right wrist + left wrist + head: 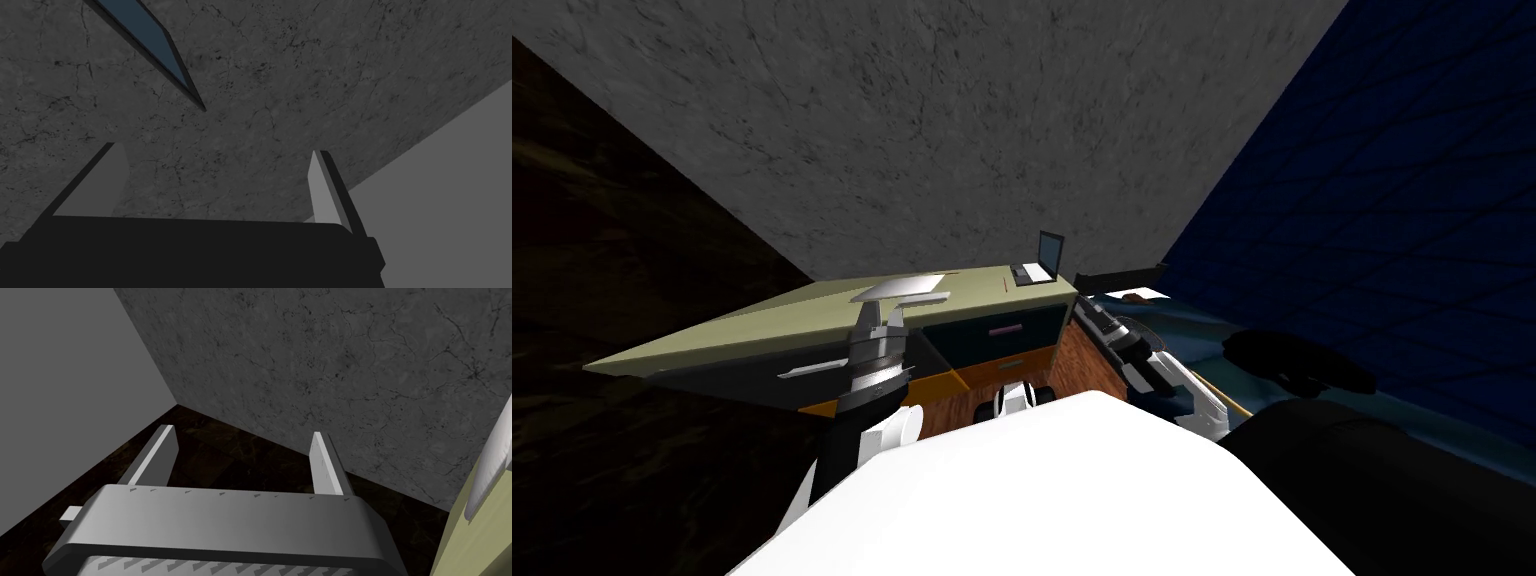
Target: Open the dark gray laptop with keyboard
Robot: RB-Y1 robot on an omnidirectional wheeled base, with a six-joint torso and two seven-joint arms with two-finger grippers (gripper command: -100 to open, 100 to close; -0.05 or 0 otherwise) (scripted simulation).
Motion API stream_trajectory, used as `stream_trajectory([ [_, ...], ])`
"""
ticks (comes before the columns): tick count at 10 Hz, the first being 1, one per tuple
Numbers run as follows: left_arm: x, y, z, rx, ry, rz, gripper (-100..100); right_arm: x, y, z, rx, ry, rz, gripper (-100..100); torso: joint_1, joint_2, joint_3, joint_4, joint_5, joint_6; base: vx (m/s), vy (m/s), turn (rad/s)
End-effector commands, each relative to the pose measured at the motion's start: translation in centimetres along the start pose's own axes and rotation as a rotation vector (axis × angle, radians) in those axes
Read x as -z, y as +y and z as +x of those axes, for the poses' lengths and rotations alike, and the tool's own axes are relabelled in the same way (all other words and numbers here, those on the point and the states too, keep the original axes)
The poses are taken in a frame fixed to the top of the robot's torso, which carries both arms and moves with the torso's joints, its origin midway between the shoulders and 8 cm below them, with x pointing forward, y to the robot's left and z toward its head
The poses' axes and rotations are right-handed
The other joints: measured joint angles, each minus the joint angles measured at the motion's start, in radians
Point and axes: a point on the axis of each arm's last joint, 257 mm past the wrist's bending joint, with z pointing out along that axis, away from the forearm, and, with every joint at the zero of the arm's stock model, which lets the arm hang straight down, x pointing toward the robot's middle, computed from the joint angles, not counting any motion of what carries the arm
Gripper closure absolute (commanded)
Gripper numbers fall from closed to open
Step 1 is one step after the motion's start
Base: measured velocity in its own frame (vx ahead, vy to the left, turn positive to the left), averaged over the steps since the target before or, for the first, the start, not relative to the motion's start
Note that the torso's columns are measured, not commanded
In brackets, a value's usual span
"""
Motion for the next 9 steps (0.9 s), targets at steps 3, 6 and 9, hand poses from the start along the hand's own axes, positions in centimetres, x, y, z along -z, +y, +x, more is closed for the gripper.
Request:
stream_trajectory([
  [3, 0.0, 0.0, 0.0, 0.0, 0.0, 0.0, 0, 0.9, -4.2, -1.3, 0.257, 0.112, 0.074, -100, 0.0, 0.0, 0.0, 0.0, 0.0, 0.001, 0.022, 0.003, 0.115],
  [6, 0.0, 0.0, 0.0, 0.0, 0.0, 0.0, 0, 1.3, -6.5, -2.7, 0.404, 0.17, 0.113, -100, 0.0, 0.0, 0.0, 0.0, 0.0, 0.0, 0.02, 0.002, 0.14],
  [9, 0.0, 0.0, 0.0, 0.0, 0.0, 0.0, 0, 1.8, -10.0, -5.7, 0.623, 0.241, 0.175, -100, 0.0, 0.0, 0.0, 0.0, 0.0, 0.0, 0.019, 0.002, 0.17],
])
